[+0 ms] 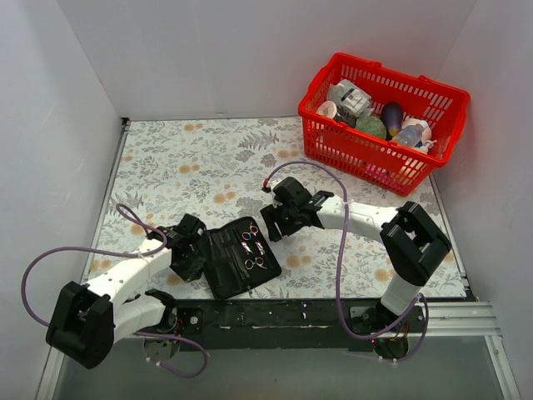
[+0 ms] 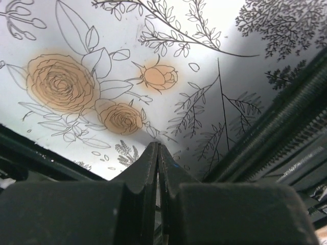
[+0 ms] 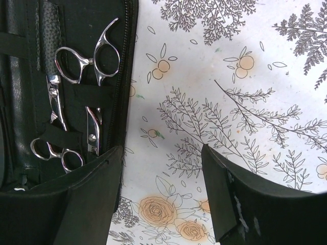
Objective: Sort the hair-cutting tools
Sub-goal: Close the hairdressing tool bag at the center of the board.
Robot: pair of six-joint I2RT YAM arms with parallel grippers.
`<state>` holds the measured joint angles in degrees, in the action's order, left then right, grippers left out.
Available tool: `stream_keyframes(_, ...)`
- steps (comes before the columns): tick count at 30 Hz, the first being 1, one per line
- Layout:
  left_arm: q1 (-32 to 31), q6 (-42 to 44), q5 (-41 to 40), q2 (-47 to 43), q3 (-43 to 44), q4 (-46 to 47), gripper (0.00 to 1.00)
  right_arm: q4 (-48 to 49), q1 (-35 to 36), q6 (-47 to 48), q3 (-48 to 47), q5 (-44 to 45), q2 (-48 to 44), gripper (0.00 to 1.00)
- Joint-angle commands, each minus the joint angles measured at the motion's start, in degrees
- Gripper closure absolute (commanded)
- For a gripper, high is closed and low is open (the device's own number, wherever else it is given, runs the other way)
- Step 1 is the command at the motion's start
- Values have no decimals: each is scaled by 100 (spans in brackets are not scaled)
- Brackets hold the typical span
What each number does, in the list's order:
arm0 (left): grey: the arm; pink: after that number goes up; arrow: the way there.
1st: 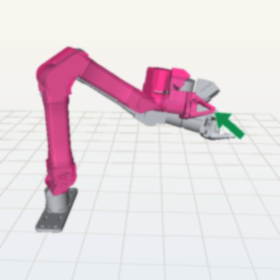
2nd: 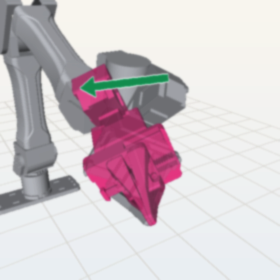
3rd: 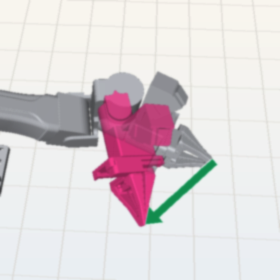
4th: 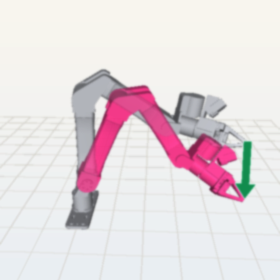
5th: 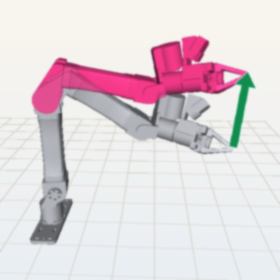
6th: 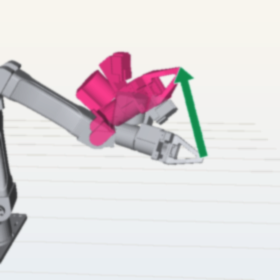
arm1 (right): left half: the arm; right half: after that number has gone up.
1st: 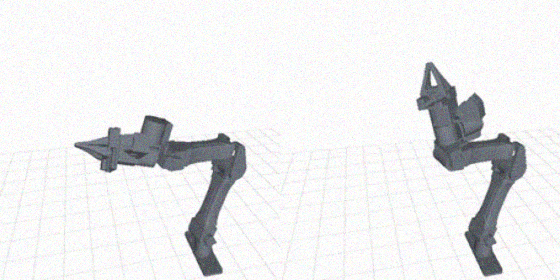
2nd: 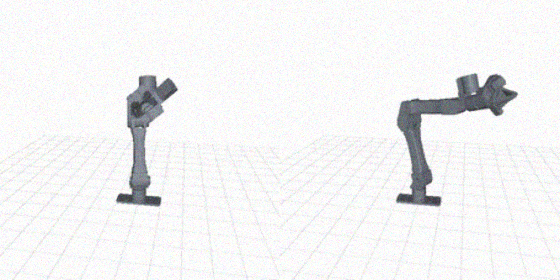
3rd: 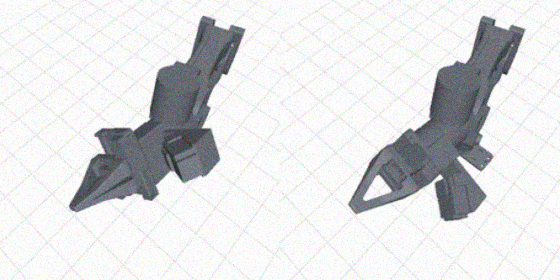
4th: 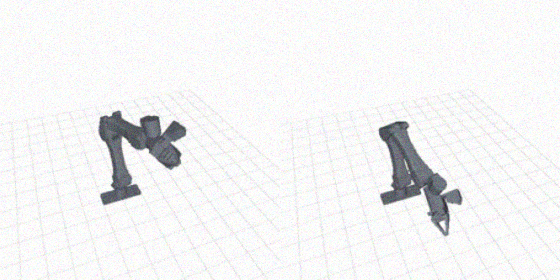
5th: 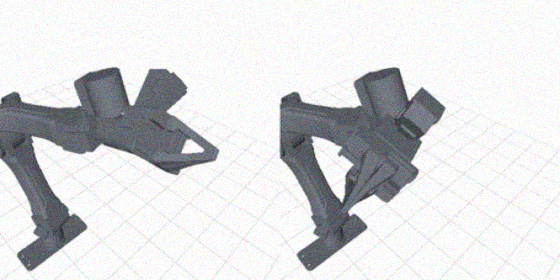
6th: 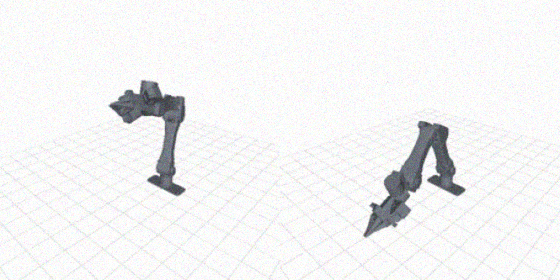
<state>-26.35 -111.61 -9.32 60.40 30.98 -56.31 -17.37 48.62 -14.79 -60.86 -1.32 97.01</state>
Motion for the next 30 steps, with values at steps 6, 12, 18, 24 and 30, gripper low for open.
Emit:
stream_keyframes(6,25,-80,-34,358,-172,1149,100,146,-186,-77,-75,-80,406,30)
stream_keyframes(12,24,157,-158,463,206,1289,100,84,-169,-147,-172,1,713,30)
stream_keyframes(18,16,359,44,648,496,1667,100,119,-37,-314,-119,-342,767,31)
stream_keyframes(24,-81,491,325,771,742,2106,100,111,209,-543,57,-307,643,31)
stream_keyframes(30,-537,474,571,1087,1173,2519,100,-30,631,-815,-49,-88,828,31)
